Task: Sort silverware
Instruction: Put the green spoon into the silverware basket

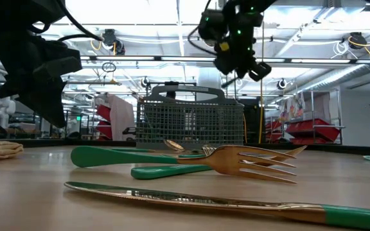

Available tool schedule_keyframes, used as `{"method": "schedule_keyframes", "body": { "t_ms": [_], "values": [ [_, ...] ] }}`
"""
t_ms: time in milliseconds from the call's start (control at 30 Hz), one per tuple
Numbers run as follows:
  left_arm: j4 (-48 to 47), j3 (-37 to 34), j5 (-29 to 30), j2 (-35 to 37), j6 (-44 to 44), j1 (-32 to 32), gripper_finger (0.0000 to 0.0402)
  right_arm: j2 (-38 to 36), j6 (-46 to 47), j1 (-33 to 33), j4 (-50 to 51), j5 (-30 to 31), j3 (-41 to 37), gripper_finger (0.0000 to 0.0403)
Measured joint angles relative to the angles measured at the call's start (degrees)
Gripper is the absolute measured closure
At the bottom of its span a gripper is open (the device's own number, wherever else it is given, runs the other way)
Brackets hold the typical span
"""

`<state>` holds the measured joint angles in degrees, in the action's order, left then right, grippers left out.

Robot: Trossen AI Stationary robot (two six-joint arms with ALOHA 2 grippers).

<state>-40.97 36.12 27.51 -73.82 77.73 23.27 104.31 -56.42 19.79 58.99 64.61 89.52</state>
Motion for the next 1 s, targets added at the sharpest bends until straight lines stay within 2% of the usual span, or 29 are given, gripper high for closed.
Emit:
{"method": "schedule_keyframes", "body": {
  "t_ms": [333,567,1000],
  "values": [
    [-0.02,0.00,1.94,-0.01,1.06,0.00,0.0395,2.15,-3.72,0.04,6.06,-0.44,-1.51,0.0403],
    [-0.01,0.00,2.97,-0.01,1.22,0.01,0.0395,2.18,-4.78,0.04,8.14,-4.63,-2.69,0.0403],
    [-0.02,0.00,3.23,-0.01,1.31,0.00,0.0395,2.19,-7.91,-0.96,8.00,-2.77,-7.69,0.0402]
  ]
}}
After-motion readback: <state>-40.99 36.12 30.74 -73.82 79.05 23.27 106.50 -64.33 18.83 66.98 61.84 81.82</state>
